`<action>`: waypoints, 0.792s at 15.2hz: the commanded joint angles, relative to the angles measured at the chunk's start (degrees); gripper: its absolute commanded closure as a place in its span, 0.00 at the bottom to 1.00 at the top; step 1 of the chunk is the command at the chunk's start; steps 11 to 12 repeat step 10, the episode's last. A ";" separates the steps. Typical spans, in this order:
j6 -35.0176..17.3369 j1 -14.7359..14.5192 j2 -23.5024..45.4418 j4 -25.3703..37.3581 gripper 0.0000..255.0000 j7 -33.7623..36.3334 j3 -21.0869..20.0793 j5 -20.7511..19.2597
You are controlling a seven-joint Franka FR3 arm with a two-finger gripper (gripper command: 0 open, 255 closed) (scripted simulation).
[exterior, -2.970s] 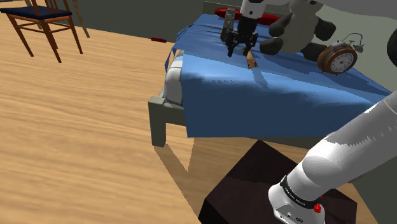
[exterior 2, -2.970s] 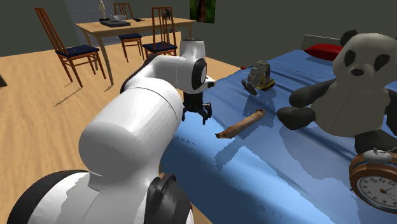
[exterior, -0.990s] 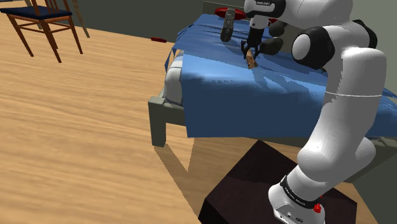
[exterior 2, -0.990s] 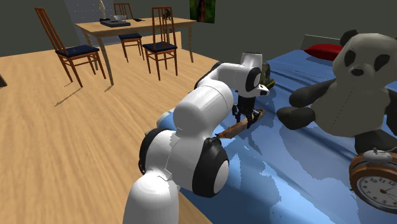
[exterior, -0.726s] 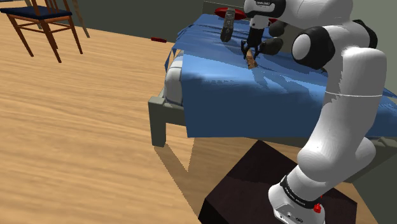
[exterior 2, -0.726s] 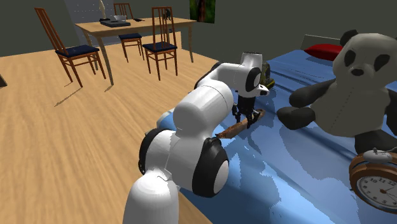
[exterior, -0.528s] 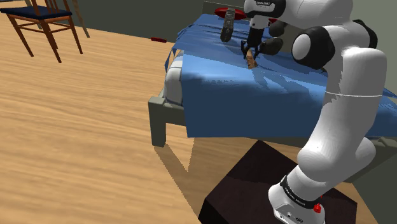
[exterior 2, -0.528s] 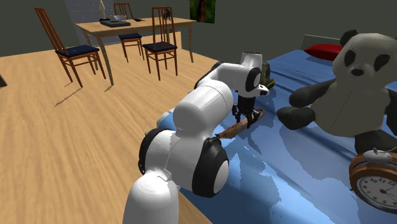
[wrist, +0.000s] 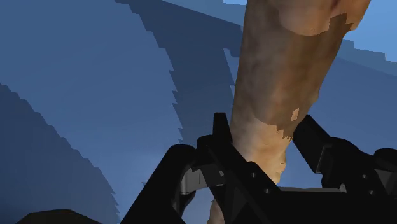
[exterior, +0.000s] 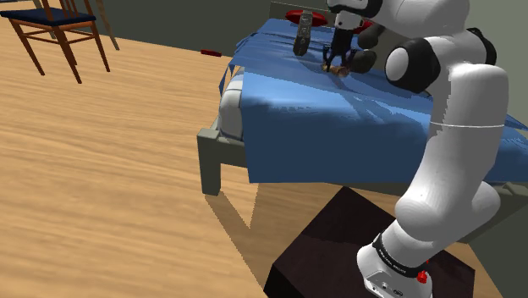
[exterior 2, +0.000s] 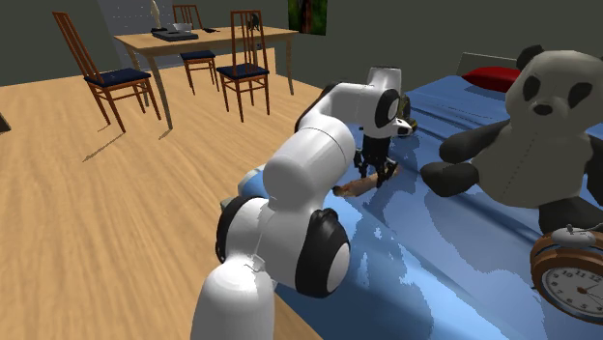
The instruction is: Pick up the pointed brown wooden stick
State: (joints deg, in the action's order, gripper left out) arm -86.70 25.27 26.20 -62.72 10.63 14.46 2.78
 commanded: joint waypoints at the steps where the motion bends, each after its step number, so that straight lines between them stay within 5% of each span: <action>1: 2.26 0.32 0.98 3.23 1.00 -0.09 -0.02 0.22; 8: 11.26 2.17 6.19 17.47 1.00 -0.42 -0.19 1.35; 12: 11.52 2.24 6.38 17.93 1.00 -0.42 -0.21 1.39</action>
